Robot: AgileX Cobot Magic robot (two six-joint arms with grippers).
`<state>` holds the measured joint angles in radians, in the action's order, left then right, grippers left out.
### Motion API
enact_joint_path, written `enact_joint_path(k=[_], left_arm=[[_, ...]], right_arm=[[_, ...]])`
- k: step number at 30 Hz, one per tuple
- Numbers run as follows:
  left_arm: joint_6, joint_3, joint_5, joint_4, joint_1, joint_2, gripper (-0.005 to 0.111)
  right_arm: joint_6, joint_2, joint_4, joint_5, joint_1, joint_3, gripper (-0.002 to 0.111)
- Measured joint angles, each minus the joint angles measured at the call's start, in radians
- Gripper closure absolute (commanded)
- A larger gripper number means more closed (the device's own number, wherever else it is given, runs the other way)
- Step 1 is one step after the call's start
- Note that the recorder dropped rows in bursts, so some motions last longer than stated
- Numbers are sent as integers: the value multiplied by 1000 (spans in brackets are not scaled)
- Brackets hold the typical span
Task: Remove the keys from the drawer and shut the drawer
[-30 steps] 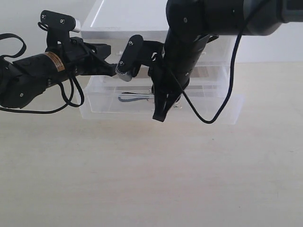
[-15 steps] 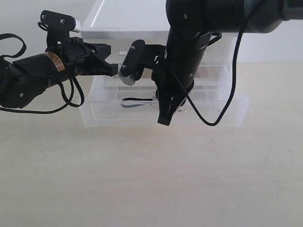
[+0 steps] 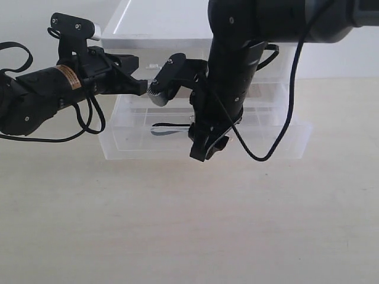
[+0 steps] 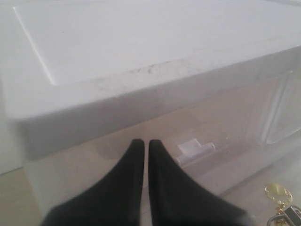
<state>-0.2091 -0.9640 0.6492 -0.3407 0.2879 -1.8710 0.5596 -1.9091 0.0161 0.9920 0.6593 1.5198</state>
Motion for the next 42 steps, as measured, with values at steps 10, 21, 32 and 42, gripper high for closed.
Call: enact_joint_path(k=[10,21,32,42], left_arm=[[0,0,0,0,0,0,103],[0,0,2,0,0,0,103],[0,0,6,0,0,0,103],[0,0,12,0,0,0,103]], right_arm=[[-48,102,-6,46,0,61,57],[-482,154,98,-41,0,124,57],[-924,115,150,-95,0,143,57],[-892,18,150,-127,0,143,57]])
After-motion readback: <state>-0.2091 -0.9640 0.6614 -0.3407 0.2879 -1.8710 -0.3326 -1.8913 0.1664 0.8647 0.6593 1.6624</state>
